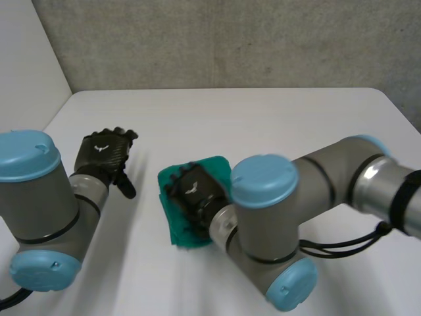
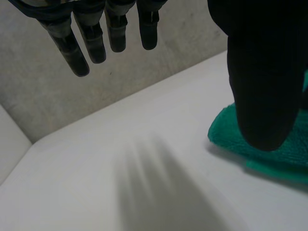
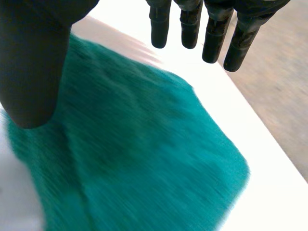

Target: Fold the towel.

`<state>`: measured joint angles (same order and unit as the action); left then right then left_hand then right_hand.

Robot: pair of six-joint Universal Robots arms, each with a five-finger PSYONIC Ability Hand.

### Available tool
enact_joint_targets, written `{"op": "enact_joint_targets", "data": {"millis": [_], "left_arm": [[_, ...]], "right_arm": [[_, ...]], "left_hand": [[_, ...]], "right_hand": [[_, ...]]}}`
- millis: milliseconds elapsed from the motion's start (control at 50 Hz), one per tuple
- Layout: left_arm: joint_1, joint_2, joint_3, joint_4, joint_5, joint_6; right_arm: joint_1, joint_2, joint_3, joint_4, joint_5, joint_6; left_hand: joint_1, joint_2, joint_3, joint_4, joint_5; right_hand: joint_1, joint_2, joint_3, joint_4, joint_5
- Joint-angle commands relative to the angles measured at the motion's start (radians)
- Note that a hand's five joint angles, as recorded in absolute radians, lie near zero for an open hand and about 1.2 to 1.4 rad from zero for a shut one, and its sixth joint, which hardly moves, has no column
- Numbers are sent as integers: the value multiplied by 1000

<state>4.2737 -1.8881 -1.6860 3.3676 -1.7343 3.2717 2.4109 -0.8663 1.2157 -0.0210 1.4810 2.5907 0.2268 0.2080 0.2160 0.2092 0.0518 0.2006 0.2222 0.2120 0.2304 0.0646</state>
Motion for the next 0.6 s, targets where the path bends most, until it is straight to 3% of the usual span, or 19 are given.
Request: {"op": "enact_joint_targets", "data": {"millis": [20,140,200,320,440,600], "left_arm": [[-104,-32,101,-2,2,-56],[-149,-94,161,-20,2,-112],[-192,-196,232,-105,2,-171],[-187,-316,284,-241,-7,-199],[-166,-342,253,-295,-8,-201],[-157,-255,235,-298,4,-188]], "right_arm": [[-150,-183,114,-5,26,193],[-226,-195,114,13,-68,330],[-249,-186,94,32,-93,339],[-259,42,-74,165,-105,336],[-260,139,-180,273,-102,310],[-266,101,-189,268,-103,281]], "left_hand": [[-49,-30,-38,-31,-48],[-40,-21,-29,-22,-39],[-40,-21,-29,-22,-39],[-48,-30,-38,-31,-48],[-51,-33,-41,-34,-51],[-51,-33,-41,-34,-51]], "right_hand": [[-26,-48,-38,-56,-65],[-26,-48,-38,-56,-65],[-26,-48,-38,-56,-65],[-26,-48,-38,-56,-65],[-26,-48,-38,-56,-65],[-26,-48,-38,-56,-65]]}}
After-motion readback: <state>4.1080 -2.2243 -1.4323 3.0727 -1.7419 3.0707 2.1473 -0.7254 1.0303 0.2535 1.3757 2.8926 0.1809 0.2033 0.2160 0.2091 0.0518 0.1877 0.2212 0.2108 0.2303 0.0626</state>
